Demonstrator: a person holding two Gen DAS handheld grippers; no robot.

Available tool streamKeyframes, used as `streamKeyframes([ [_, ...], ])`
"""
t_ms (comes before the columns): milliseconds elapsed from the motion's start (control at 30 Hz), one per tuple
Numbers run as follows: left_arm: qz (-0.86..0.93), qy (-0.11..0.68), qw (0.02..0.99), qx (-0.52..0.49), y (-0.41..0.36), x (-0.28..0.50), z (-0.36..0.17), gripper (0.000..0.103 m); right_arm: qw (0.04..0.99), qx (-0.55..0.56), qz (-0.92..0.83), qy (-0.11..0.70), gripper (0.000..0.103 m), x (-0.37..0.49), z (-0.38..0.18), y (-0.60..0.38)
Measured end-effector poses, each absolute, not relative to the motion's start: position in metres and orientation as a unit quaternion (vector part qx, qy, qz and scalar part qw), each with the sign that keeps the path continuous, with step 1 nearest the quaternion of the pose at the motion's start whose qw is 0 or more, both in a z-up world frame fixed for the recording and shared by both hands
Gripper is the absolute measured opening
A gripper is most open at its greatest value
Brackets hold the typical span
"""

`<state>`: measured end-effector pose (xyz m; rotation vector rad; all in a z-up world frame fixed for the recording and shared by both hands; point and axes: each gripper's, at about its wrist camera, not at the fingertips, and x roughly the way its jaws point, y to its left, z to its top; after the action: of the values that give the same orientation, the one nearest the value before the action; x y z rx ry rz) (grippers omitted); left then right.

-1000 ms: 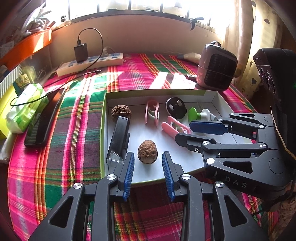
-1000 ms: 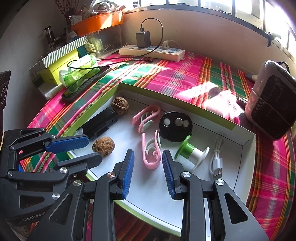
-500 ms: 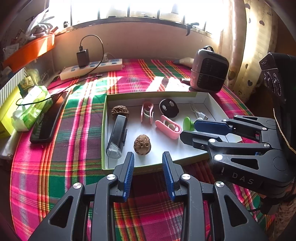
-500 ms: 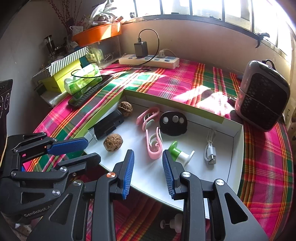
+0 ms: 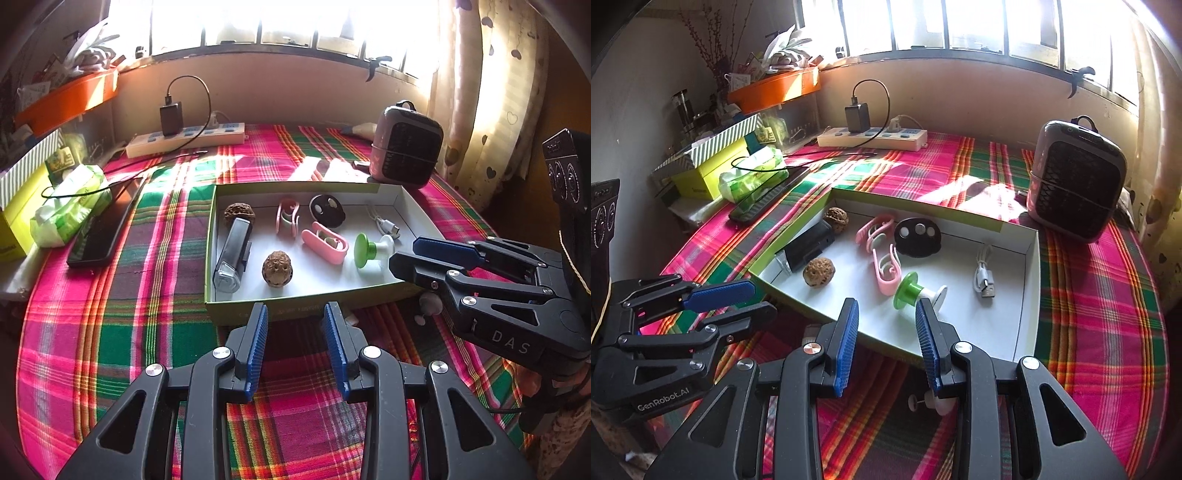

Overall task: Organize objects
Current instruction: 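Move the left tool to the white jar while the right tool approaches the white knob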

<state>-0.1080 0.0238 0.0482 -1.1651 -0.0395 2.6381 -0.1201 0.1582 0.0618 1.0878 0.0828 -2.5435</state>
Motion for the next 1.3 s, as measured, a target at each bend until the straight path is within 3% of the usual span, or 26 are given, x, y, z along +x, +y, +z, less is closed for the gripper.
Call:
streamKeyframes([
  [800, 0.886, -0.032, 0.163, -0.433, 0.028, -0.102, 0.017, 0.032, 0.116, 0.395, -0.911, 0.005, 0.037, -0.076, 0.034, 0.184],
  [933, 0.884, -0.032, 0.166, -0.436, 0.029, -0.103, 0.015, 0.033, 0.106, 0.402, -0.91, -0.002, 0.053, -0.08, 0.031, 0.187],
  [1300, 0.879, -0.034, 0.173, -0.444, 0.029, -0.107, 0.01, 0.033, 0.086, 0.427, -0.9, 0.012, 0.053, -0.097, 0.019, 0.184],
])
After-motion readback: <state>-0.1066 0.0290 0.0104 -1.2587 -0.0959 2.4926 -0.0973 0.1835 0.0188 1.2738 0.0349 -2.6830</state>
